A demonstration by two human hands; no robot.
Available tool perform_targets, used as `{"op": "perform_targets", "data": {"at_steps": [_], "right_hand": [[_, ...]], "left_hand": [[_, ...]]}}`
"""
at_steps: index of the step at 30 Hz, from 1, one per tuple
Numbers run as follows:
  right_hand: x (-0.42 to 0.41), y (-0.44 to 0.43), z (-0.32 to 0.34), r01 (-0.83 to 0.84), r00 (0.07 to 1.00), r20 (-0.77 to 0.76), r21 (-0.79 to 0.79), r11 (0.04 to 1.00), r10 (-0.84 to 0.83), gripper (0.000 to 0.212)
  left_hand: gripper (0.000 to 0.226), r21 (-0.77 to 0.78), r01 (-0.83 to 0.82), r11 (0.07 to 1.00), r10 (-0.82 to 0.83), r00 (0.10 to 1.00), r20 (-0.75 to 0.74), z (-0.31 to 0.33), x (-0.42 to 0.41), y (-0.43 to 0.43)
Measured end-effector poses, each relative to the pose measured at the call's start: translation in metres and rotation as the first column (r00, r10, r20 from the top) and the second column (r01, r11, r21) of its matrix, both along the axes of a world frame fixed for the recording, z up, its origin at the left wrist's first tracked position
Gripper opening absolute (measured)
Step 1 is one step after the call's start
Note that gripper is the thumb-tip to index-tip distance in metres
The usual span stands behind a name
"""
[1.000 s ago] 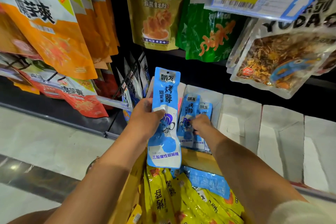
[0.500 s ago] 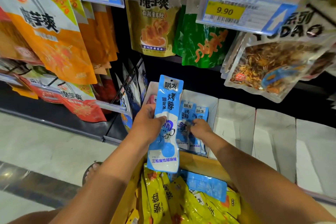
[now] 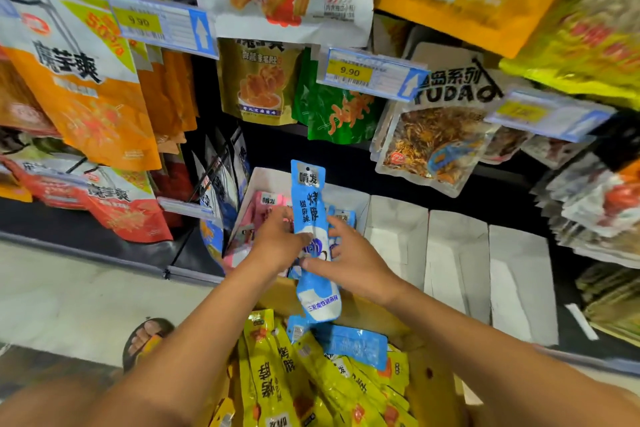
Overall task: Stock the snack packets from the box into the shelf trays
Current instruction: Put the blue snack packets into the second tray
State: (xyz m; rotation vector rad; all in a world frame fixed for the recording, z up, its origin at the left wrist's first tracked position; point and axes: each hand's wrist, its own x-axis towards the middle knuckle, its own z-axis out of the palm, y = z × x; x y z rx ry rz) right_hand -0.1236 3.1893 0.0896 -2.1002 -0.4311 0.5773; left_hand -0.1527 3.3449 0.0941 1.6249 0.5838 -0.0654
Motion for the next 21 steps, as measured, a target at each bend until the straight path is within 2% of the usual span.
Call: {"op": "perform_targets", "data": {"at_steps": [4,9,10,11,13,15,17,19,21], "right_hand": [[0.006,0.005,-0.007,0.069,0.982,0.188,-0.276,0.959,-0.016,0.083],[0.026,0.011,-0.021,0.111,0.974,0.224,-0.313,0.943,-0.040,0.093],[0.034,0.011,-0.026,0.128,0.974,0.219,-0.334,0.934,-0.055,0.094],[0.044,0.010,-0.031,0.149,0.974,0.214,-0.355,0.923,-0.076,0.095],[0.063,0.008,-0.039,0.196,0.973,0.194,-0.397,0.897,-0.127,0.091],[0.081,0.007,-0.050,0.220,0.972,0.169,-0.437,0.872,-0.161,0.084],[0.094,0.008,-0.064,0.228,0.972,0.161,-0.493,0.840,-0.170,0.083],[0.101,0.012,-0.080,0.220,0.974,0.163,-0.544,0.810,-0.155,0.084],[0.105,0.016,-0.094,0.200,0.979,0.159,-0.584,0.787,-0.131,0.081]], "left_hand": [[0.022,0.008,0.012,1.000,-0.013,1.000,0.028,-0.005,-0.001,-0.003],[0.019,-0.025,0.068,0.997,-0.068,0.998,0.004,-0.017,-0.004,0.000],[0.027,0.034,0.126,0.991,-0.126,0.992,-0.013,-0.021,-0.006,0.001],[0.037,0.155,0.208,0.966,-0.204,0.978,-0.043,-0.025,-0.009,0.004],[0.050,0.452,0.373,0.810,-0.340,0.927,-0.156,-0.035,-0.016,0.009],[0.057,0.591,0.515,0.621,-0.391,0.857,-0.336,-0.047,-0.021,0.014],[0.067,0.576,0.679,0.456,-0.405,0.734,-0.545,-0.061,-0.026,0.014],[0.079,0.513,0.797,0.318,-0.405,0.604,-0.686,-0.076,-0.032,0.011],[0.082,0.453,0.853,0.259,-0.402,0.522,-0.752,-0.087,-0.038,0.011]]}}
